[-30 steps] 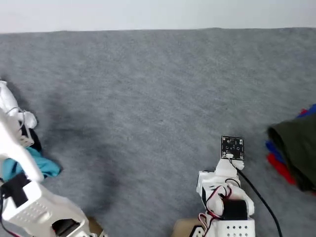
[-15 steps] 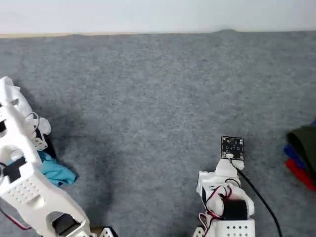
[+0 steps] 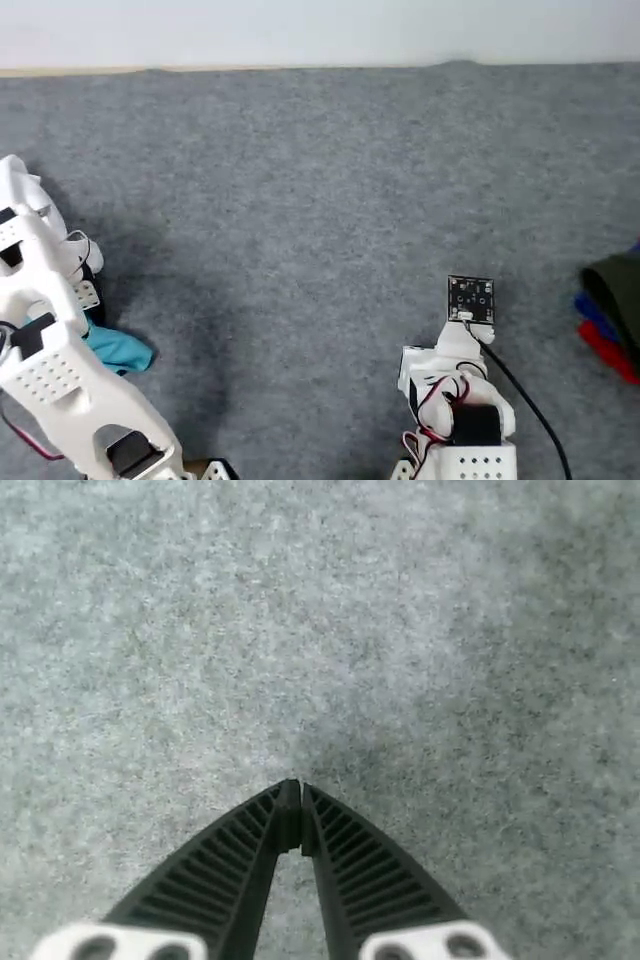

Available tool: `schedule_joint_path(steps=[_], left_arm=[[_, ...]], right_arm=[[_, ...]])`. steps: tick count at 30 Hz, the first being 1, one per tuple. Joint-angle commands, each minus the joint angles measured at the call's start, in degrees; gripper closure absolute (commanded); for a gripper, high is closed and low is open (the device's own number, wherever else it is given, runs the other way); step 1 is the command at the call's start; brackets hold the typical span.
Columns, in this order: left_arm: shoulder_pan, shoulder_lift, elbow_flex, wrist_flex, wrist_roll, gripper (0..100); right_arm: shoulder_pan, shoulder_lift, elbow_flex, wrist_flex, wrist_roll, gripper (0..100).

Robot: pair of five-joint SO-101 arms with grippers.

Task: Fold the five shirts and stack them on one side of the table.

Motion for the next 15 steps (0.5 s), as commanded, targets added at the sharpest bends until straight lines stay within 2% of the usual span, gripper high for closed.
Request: schedule_joint_path(steps=[1,8,15], left_arm=[[1.6,-3.6,-2.3,1.8,0.3,100],[11.3,-18.0,-6.1,7.4,0.2,100],[23.2,-34.5,-6.2,7.4,0.3,100]], right_arm=[[-0.2,-1.2,0.6,0.1,-0.3,98.9],[-0.2,-1.2,0.6,0.1,-0.3,98.9],[-0.2,-1.2,0.6,0.1,-0.3,98.9]])
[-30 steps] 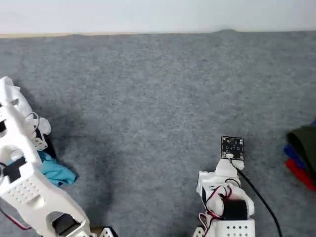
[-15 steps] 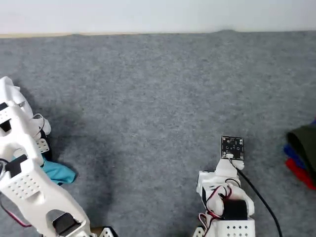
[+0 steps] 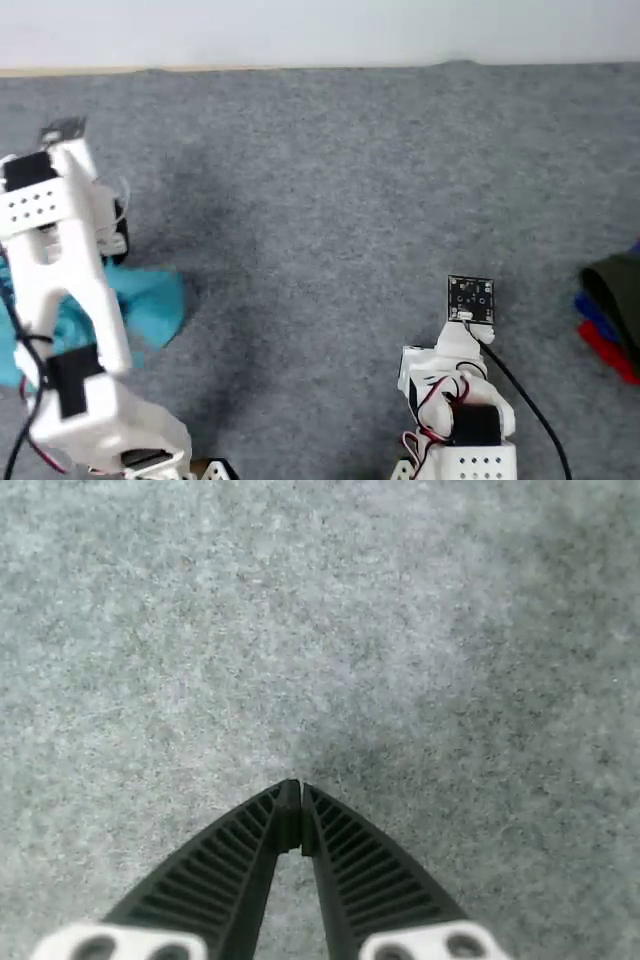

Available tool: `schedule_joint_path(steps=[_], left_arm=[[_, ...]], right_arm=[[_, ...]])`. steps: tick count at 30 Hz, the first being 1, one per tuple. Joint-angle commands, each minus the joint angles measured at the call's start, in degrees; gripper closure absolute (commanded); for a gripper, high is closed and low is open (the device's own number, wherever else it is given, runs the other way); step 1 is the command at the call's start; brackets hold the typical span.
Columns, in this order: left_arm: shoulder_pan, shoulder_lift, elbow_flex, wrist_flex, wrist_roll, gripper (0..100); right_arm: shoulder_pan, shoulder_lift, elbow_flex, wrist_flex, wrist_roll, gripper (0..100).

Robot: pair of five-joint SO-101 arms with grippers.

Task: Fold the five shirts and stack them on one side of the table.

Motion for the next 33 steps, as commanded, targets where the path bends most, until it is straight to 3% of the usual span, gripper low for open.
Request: schedule_joint_path(steps=[1,7,17,21,30,33], left_arm=[[7.6,-10.0,-2.4,1.4,0.1,100],[22.2,-13.5,-2.4,-0.1,0.1,100],[38.8,-14.1,-9.5,-4.6,-2.5,100],[41.9,-13.5,-18.9,-2.2,-2.7,100],[42.9,-14.1,-16.2,-1.1,-2.8,99],[42.7,-14.1,-17.9,1.6,-2.8,90]], right_arm=[[0.0,-1.2,0.6,0.1,-0.3,98.9],[0.0,-1.2,0.6,0.1,-0.3,98.9],[0.0,-1.2,0.6,0.1,-0.3,98.9],[0.0,-1.2,0.6,0.1,-0.3,98.9],[0.0,-1.2,0.6,0.1,-0.3,98.9],[0.0,-1.2,0.6,0.1,-0.3,98.9]])
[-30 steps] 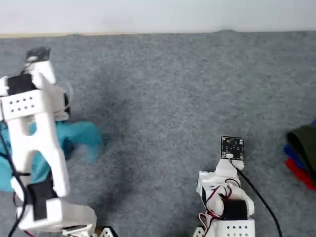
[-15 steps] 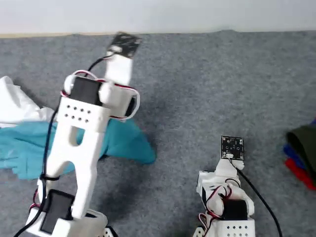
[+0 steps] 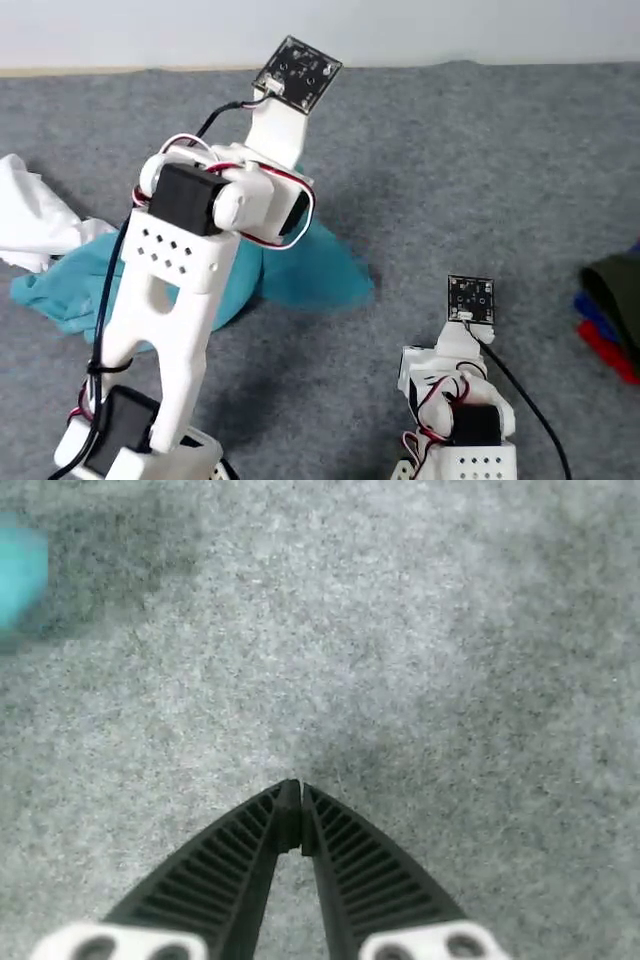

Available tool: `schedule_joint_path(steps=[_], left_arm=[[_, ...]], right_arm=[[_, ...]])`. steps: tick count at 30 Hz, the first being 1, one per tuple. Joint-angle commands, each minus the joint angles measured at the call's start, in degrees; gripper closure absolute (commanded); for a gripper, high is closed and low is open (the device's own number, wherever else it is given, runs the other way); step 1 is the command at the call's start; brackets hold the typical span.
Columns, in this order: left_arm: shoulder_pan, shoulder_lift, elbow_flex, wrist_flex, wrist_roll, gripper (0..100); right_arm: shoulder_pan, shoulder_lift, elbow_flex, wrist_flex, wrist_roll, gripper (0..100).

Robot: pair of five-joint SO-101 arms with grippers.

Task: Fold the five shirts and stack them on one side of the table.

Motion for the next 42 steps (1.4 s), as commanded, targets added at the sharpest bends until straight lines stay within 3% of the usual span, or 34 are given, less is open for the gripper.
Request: schedule_joint_path(steps=[1,10,18,24,28,32,36,42], left_arm=[[0.0,-3.2,-2.9,2.1,-0.3,86],[-0.3,-13.8,-3.2,1.9,-2.5,83],[-7.6,-19.7,-3.2,1.9,-2.5,87],[-8.4,-22.9,-3.2,1.9,-2.7,90],[-12.8,-24.3,-3.2,1.9,-2.8,91],[-16.4,-24.7,-3.2,1.9,-2.8,91],[-17.8,-24.7,-3.3,1.9,-2.8,91],[-17.8,-24.7,-3.4,2.0,-2.8,91]], right_arm=[[-0.1,-1.2,0.6,0.1,-0.3,98.9],[-0.1,-1.2,0.6,0.1,-0.3,98.9],[-0.4,-1.2,0.6,0.1,-0.1,98.7],[-6.8,-1.2,0.6,-0.1,-0.4,98.7],[-13.0,-1.2,0.6,-0.1,0.0,98.7],[-13.5,-1.2,0.4,-0.1,0.1,98.7],[-9.7,-1.2,-3.6,-0.4,0.1,98.7],[4.6,-1.2,-12.8,-8.8,0.2,98.9]])
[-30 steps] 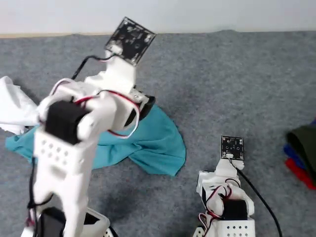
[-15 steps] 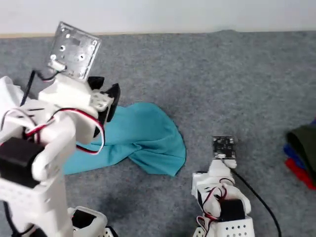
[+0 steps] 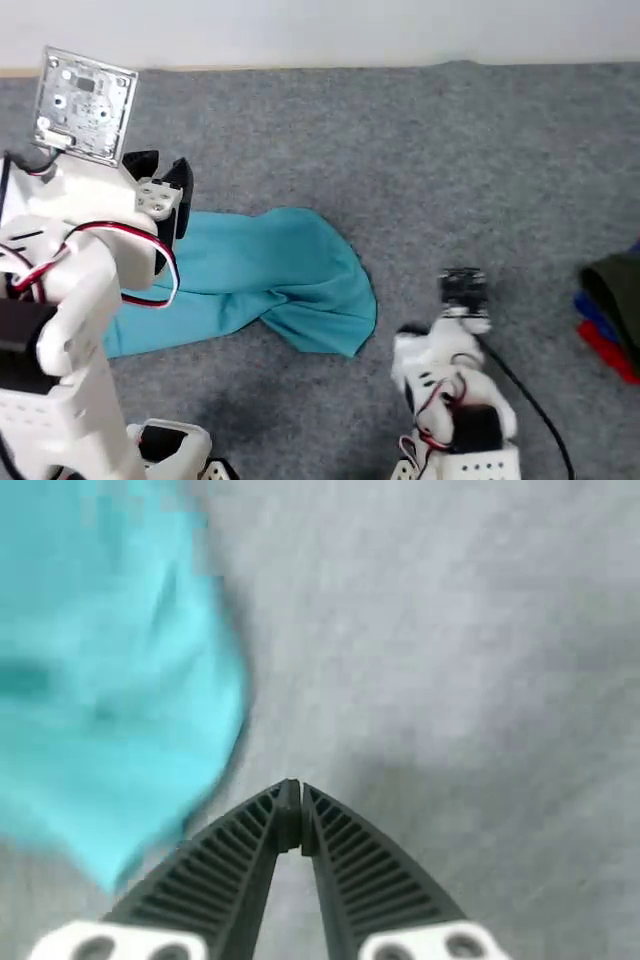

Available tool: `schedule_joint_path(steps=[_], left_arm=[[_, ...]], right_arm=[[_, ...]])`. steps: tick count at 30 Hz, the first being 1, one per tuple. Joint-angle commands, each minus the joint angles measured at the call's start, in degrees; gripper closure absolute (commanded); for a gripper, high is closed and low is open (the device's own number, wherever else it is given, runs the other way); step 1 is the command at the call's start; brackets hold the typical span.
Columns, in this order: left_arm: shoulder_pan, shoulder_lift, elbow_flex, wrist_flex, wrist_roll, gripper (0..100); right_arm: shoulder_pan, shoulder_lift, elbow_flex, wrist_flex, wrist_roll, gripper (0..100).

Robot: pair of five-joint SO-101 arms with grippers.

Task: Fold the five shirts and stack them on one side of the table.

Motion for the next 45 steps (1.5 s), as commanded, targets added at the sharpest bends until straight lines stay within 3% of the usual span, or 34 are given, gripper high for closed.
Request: schedule_joint_path(steps=[1,5,13,22,26,29,36,39,45], left_arm=[[-0.5,-1.0,-2.3,1.1,-0.5,91],[-0.6,-0.9,-6.6,1.1,-0.3,91],[-4.0,-0.4,-5.4,1.1,-0.4,91],[-14.9,-1.0,8.2,1.1,-0.4,91],[-23.1,-1.0,13.7,1.1,-2.6,91],[-29.4,-1.0,18.5,1.1,-6.4,91],[-39.6,-0.6,26.8,1.1,-12.7,91],[-41.7,-0.6,30.6,1.1,-15.9,91],[-46.6,-0.4,37.6,-0.4,-18.5,91]], right_arm=[[7.8,-0.7,-7.3,-3.2,0.6,98.9],[11.5,2.2,-14.6,-3.2,7.2,99.0],[13.8,23.6,-36.6,0.9,7.9,99.0],[14.2,46.6,-56.4,18.5,7.6,99.0],[13.6,55.9,-63.5,23.0,7.9,98.8],[9.4,64.6,-69.0,28.7,9.8,98.8],[-1.1,74.8,-77.7,33.4,27.2,98.8],[-9.1,76.3,-77.3,33.5,35.9,98.9],[-22.1,82.5,-75.3,33.4,36.7,98.6]])
